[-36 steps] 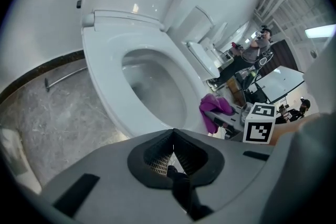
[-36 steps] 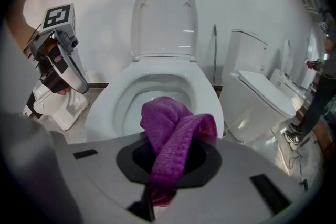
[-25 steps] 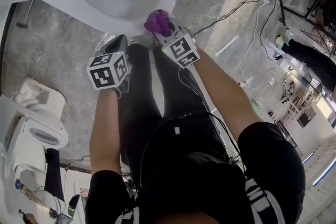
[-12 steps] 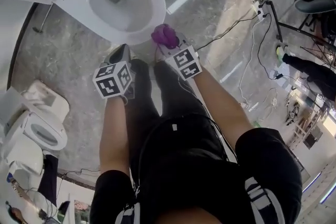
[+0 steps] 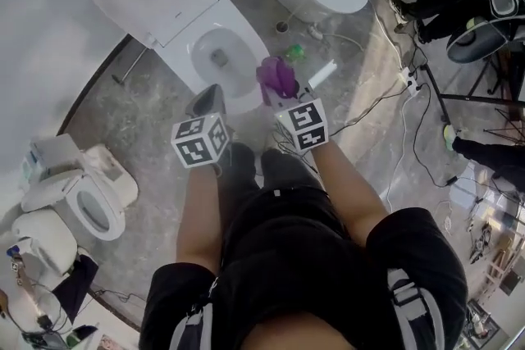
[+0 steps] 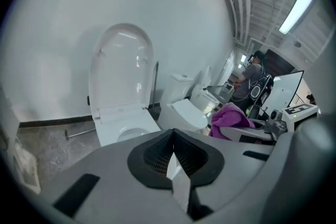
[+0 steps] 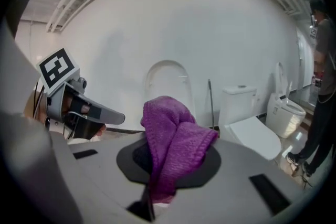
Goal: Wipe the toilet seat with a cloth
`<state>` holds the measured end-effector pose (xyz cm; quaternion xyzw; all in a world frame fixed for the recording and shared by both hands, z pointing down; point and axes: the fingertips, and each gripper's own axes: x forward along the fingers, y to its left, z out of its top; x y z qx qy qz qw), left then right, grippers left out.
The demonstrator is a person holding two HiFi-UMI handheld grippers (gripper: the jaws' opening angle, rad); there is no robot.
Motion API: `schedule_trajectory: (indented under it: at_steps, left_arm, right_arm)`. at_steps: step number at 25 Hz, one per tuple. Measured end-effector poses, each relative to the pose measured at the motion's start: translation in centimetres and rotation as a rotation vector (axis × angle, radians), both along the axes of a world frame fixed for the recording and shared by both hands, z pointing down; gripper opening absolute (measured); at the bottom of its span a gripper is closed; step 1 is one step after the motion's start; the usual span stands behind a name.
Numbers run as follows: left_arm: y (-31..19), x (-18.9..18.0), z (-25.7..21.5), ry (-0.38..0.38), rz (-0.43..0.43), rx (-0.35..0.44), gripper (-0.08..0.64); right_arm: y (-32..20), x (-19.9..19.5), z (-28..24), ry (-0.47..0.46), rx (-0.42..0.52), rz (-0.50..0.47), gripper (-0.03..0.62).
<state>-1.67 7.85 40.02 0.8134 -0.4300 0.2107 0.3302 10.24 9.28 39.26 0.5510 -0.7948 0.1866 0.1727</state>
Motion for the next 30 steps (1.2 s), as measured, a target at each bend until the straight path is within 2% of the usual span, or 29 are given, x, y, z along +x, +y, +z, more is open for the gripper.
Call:
schedule_trajectory:
  at_steps: [6, 11, 14, 16, 19, 25, 30]
  left_arm:
    - [0.9, 0.2, -11.3, 0.032, -0.048, 0.11, 0.009]
    - [0.3, 0.3, -18.0, 0.029, -0.063, 0.182, 0.009]
    - [-0.6, 0.5, -21.7, 0.024, -0.065, 0.25, 0.009]
    - [-0.8, 0.4, -23.9, 0.022, -0.074, 0.292, 0.009]
    - [-1.8, -0.1, -26.6, 0.023, -0.094, 0.349, 0.009]
    - [-3.1, 0.0, -29.7, 0.028, -0.116, 0.4, 0.009]
    - [-2.3, 0.7, -30.7, -0.013, -0.098, 0.433, 0.009]
  right_arm:
    - [0.6, 0.9, -11.9, -0.115, 0.146, 0.067, 0.049]
    - [-0.9, 0.9, -19.7, -0.139, 0.265, 0.057, 0.049]
    - [-2.6, 1.7, -23.5, -0.176, 0.315, 0.1, 0.049]
    - [-3.4, 2.1, -25.2, -0.203, 0.325, 0.12, 0.049]
    - [-4.6, 1.6, -27.7, -0.198, 0.358, 0.092, 0.049]
    - [-4.9, 0.7, -31.2, -0.22, 0.434, 0.036, 0.049]
    - [-4.4, 0.7, -31.5, -0.206, 0.428, 0.026, 0.049]
